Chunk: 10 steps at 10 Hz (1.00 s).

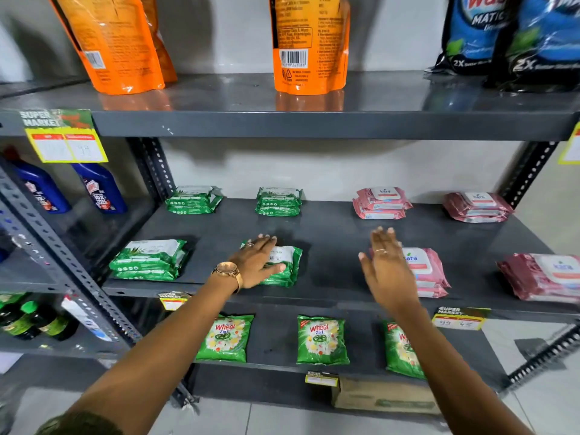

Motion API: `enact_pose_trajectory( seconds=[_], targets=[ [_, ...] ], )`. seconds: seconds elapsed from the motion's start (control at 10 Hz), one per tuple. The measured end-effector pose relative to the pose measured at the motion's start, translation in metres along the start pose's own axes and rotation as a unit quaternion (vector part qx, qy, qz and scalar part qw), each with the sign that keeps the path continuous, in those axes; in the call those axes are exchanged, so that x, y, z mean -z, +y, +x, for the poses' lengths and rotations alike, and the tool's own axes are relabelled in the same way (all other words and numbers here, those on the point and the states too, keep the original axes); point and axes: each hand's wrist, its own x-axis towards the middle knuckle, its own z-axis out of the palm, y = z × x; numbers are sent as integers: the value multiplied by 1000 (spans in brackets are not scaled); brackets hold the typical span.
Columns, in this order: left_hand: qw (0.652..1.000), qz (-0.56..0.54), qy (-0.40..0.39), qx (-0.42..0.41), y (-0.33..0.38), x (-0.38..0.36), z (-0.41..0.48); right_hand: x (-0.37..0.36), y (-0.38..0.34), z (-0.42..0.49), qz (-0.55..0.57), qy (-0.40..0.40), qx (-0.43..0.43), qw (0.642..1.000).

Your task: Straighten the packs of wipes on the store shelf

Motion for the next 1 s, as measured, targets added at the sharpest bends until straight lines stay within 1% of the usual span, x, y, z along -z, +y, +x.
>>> enact_pose_trajectory(
  seconds=[0.1,0.2,0.4,0.6,0.7,0.9,1.0],
  targets=[
    [999,21,31,24,7,-20,1,7,38,5,-65,-35,-81,994],
    [997,19,62,49,13,-31,1,5,58,0,-82,-75,-112,988],
    [993,9,86,78,20,-42,1,-6,60,-6,-84,-27,-103,991],
    [990,1,127,61,12,-52,2,-16,64,-11,-75,-8,-107,991],
    [989,4,133,60,13,-52,2,-16,65,-10,-72,-4,-108,992],
    [992,3,105,70,17,-44,-1,-17,59,-16,-108,-30,-118,987],
    [994,-4,84,68,21,-33,-3,-11,60,-13,-106,-53,-125,985]
  ],
)
